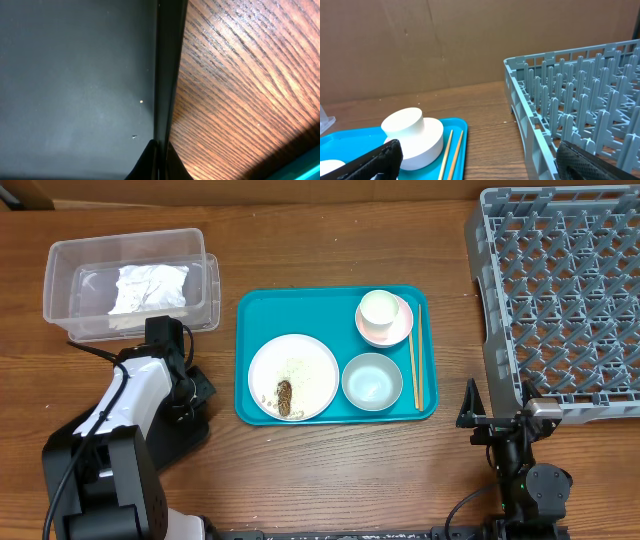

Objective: Sort waste into correct bins and load items into the dishwasher

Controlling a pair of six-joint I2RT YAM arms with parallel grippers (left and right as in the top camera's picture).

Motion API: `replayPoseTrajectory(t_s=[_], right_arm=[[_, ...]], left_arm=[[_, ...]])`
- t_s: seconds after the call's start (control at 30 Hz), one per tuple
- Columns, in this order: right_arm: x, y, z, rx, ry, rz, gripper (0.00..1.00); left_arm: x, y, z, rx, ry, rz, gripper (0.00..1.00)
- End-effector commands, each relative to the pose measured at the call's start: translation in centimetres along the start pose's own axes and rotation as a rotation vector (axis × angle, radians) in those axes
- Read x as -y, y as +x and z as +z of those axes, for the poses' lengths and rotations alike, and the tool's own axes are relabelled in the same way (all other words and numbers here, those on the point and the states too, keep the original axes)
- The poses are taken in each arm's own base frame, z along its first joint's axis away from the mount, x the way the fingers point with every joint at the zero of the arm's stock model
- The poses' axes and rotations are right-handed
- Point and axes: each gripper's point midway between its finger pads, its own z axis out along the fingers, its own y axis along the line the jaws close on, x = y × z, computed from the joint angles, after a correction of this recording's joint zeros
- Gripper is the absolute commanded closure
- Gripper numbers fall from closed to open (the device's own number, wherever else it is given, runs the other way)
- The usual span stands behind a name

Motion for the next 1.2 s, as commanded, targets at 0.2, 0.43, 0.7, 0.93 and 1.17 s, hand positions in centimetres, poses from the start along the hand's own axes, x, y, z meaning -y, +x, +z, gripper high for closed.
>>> replayPoseTrajectory(t_s=[0.2,0.43,0.7,0.93,1.17], right_arm=[[0.2,0.1,0.0,0.005,0.010,-0.003,0.00],[0.2,0.1,0.0,0.005,0.011,-0.003,0.00],[0.2,0.1,0.0,0.005,0.011,-0.003,0.00],[0.2,0.1,0.0,0.005,0.011,-0.003,0.00],[0.2,0.1,0.0,0.005,0.011,-0.003,0.00]], left_arm=[[1.4,-0.7,-2.7,-0.005,0.042,0.098,0.96],[3.8,-0.5,-4.5,-0.033,0.166,0.300,0.96],[2.1,-1.5,-4.3,0.013,0.061,0.385,0.96],[1.4,-1.4,-4.2,0.014,0.007,0.512,0.96],[2.4,-0.5,-4.2,0.008,0.002,0.747,0.96]])
